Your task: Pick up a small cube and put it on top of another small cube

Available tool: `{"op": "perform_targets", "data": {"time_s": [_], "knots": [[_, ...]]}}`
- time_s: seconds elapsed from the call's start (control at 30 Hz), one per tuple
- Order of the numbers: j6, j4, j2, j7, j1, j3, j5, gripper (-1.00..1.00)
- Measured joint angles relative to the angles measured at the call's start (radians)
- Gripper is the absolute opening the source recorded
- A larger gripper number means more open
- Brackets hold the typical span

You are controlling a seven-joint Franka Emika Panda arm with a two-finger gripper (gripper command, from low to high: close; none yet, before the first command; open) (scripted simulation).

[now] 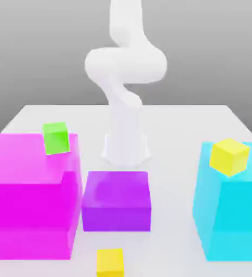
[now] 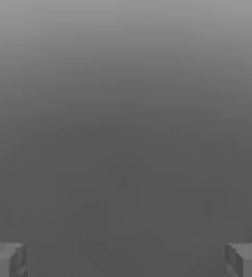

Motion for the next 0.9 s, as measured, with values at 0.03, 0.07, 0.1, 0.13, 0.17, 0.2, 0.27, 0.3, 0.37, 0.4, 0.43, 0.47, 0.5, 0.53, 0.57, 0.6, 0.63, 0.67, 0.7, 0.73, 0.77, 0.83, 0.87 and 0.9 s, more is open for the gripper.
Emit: {"op": "perform_targets", "data": {"time_s": [0.03,0.07,0.1,0.13,0.17,0.2,0.27,0.3,0.37,0.4,0.43,0.47,0.5,0.53,0.57,0.6,0.63,0.67,0.7,0.73,0.77,0.83,0.87,0.9], "knots": [[0.014,-0.005,0.039,-0.008,0.003,-0.005,0.003,0.0],[0.028,-0.009,0.077,-0.015,0.007,-0.011,0.005,0.0],[0.042,-0.013,0.114,-0.023,0.009,-0.015,0.008,0.0],[0.055,-0.017,0.151,-0.03,0.012,-0.02,0.011,0.0],[0.068,-0.021,0.187,-0.038,0.014,-0.024,0.014,0.0],[0.081,-0.026,0.224,-0.045,0.017,-0.029,0.017,0.0],[0.108,-0.034,0.296,-0.061,0.021,-0.037,0.024,0.0],[0.121,-0.038,0.333,-0.069,0.023,-0.041,0.027,0.0],[0.147,-0.046,0.405,-0.084,0.026,-0.048,0.034,0.0],[0.16,-0.051,0.441,-0.092,0.027,-0.051,0.037,0.0],[0.173,-0.055,0.478,-0.1,0.028,-0.053,0.041,0.0],[0.187,-0.059,0.514,-0.108,0.028,-0.056,0.044,0.0],[0.2,-0.063,0.55,-0.115,0.028,-0.058,0.047,0.0],[0.213,-0.067,0.586,-0.123,0.028,-0.06,0.049,0.0],[0.226,-0.071,0.623,-0.13,0.027,-0.061,0.052,0.0],[0.239,-0.075,0.659,-0.137,0.026,-0.062,0.054,0.0],[0.252,-0.08,0.695,-0.143,0.025,-0.063,0.055,0.0],[0.266,-0.084,0.731,-0.149,0.022,-0.063,0.056,0.0],[0.279,-0.088,0.767,-0.155,0.021,-0.063,0.057,0.0],[0.292,-0.092,0.803,-0.16,0.019,-0.064,0.056,0.0],[0.306,-0.096,0.839,-0.164,0.017,-0.064,0.055,0.0],[0.332,-0.105,0.911,-0.172,0.015,-0.066,0.05,0.0],[0.347,-0.108,0.947,-0.175,0.014,-0.067,0.048,0.0],[0.369,-0.106,0.983,-0.179,0.012,-0.066,0.05,0.0]]}}
